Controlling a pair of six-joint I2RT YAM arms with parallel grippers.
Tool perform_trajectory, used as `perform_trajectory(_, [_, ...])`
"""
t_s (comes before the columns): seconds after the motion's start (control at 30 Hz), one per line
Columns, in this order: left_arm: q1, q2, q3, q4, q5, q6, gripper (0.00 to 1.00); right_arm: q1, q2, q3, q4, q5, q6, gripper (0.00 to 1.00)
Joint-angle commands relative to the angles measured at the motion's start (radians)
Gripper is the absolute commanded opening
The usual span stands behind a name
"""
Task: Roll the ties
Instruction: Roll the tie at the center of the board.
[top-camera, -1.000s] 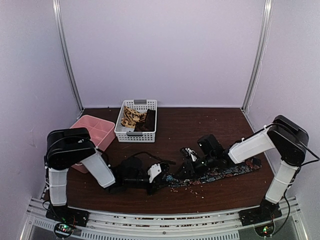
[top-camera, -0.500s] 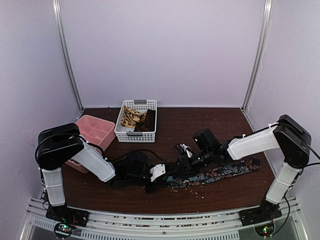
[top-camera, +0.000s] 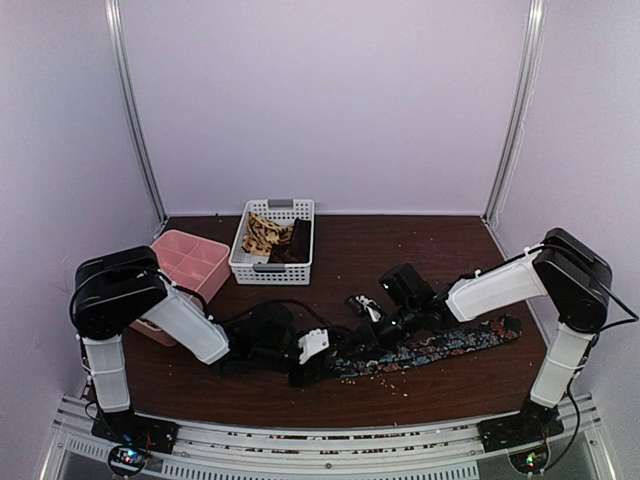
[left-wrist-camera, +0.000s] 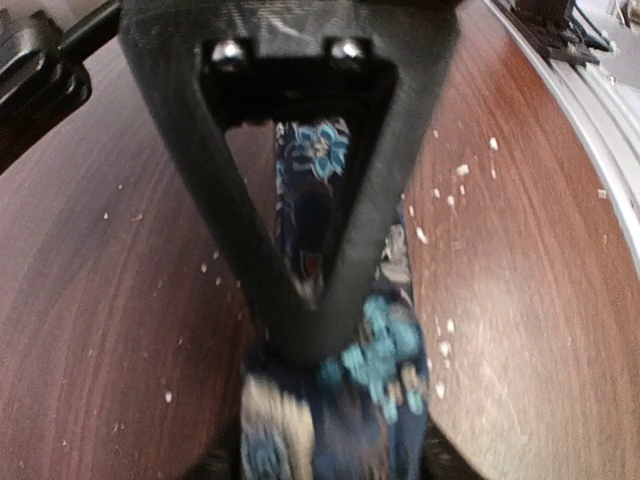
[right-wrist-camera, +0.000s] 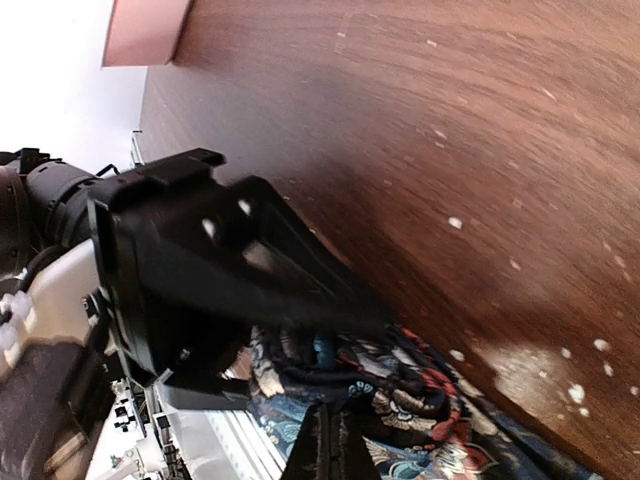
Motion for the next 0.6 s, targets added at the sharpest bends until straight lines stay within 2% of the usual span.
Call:
perform_trajectory(0.0, [0.009, -0.041, -0.067, 0.034, -0.022, -0.038, 0.59, -0.023, 0.016, -0.049, -0.005, 0.029, -0.018, 0.0])
perform_trajectory(0.13, [0.009, -0.045, -0.1, 0.127, -0.032, -0.082, 0.82, -0.035, 0.003, -0.069, 0.015, 0.029, -0.022, 0.0])
perform_trajectory(0.2, [0.008, -0.008, -0.087, 0.181, -0.026, -0.119, 0.86, -0.044, 0.003, -0.08, 0.019, 0.029, -0.032, 0.0])
perform_trajectory(0.33, [-0.01, 0.078, -0.045, 0.303, -0.048, -0.181, 0.86, -0.064, 0.001, -0.118, 0.041, 0.027, -0.035, 0.0])
perform_trajectory(0.57, [-0.038, 0.192, 0.081, 0.3, -0.076, -0.216, 0.83, -0.07, -0.007, -0.143, 0.043, 0.039, -0.047, 0.0])
